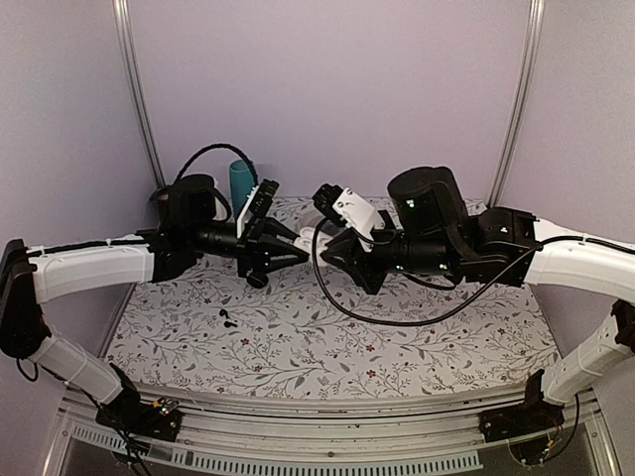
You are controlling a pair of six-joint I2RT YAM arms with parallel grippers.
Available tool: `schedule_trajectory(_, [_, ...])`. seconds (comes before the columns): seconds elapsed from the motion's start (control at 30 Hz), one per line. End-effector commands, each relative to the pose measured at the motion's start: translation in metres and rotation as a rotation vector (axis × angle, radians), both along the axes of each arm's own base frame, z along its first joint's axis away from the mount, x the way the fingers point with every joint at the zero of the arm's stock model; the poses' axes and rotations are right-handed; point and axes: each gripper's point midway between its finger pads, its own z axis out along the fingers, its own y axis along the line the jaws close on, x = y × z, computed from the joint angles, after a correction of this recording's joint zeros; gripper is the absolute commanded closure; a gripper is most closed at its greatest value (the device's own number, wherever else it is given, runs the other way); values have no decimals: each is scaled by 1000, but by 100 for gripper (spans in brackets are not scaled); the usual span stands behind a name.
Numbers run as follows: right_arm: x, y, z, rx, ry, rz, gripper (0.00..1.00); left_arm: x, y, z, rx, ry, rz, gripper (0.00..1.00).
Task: Insert the wireless bluetooth earbuds into the charging case
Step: Insert the right earbud into the right side groove of the charging case, then close the charging case with the earbuds.
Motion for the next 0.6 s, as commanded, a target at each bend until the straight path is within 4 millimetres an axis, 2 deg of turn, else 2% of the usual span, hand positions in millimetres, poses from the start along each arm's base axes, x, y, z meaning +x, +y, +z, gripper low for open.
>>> schedule_trajectory(0.0, [-11, -8, 28, 83, 7, 25, 82, -2, 1, 9, -33, -43, 23, 100])
schedule_trajectory(0.27, [8, -27, 54, 200, 53, -44, 68, -3, 3, 10, -42, -44, 29, 100])
schedule_trajectory(0.57, [45, -36, 34, 293, 262, -116, 65, -10, 4, 16, -65, -48, 14, 100])
